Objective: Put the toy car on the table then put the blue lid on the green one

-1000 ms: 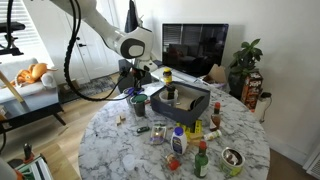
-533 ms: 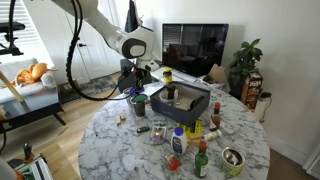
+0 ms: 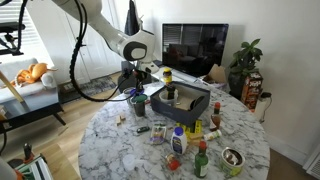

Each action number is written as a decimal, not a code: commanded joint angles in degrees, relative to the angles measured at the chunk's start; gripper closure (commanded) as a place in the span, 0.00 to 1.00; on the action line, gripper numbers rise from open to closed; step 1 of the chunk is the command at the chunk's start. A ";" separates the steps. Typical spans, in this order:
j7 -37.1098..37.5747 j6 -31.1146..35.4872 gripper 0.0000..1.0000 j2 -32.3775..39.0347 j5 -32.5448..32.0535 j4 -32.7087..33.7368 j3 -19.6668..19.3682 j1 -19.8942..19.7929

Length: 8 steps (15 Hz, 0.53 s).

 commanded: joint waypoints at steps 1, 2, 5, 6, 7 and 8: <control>1.93 0.74 1.00 2.68 0.34 2.06 -0.96 1.34; 2.42 0.51 1.00 3.16 0.04 2.52 -1.11 1.52; 3.24 0.18 1.00 4.33 0.03 3.36 -1.36 1.80; 3.40 0.08 1.00 4.66 -0.01 3.72 -1.39 1.92; 3.55 0.04 1.00 5.03 -0.10 3.90 -1.45 2.02; 3.74 0.01 1.00 5.32 -0.16 4.11 -1.50 2.13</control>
